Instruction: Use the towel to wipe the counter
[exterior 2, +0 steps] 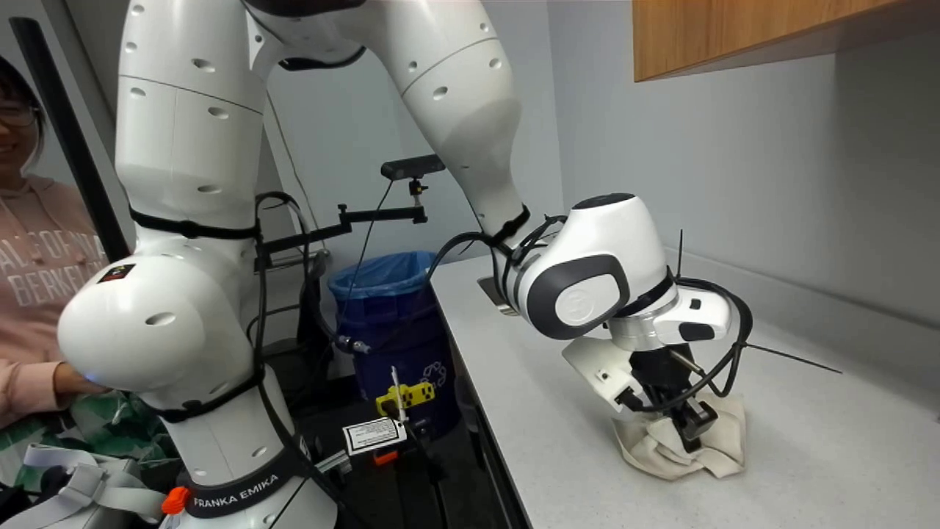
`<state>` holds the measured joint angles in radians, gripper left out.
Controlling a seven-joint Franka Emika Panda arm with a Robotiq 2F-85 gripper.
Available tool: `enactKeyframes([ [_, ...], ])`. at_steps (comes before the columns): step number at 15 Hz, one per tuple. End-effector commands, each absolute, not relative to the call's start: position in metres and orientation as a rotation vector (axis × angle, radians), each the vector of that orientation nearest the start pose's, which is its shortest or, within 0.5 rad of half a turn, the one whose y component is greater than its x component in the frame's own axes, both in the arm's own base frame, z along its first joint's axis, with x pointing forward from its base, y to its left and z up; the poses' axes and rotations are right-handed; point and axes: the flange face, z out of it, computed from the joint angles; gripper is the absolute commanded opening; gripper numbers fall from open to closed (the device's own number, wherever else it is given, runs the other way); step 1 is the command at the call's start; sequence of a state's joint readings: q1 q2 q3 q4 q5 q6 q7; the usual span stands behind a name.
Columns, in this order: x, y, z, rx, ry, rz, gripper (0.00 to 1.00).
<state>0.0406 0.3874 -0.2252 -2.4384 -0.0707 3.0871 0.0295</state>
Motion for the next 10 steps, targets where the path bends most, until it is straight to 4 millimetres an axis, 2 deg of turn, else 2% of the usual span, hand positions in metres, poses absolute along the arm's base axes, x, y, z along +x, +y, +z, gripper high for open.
enactKeyframes([
  [1,0.507,-0.065,0.181,-3.219,0.133,-0.43,0.02],
  [3,0.516,-0.043,0.175,-3.212,0.062,-0.414,0.02],
  [8,0.536,0.03,0.149,-3.15,-0.151,-0.317,0.02],
  [10,0.542,0.061,0.146,-3.117,-0.237,-0.297,0.02],
])
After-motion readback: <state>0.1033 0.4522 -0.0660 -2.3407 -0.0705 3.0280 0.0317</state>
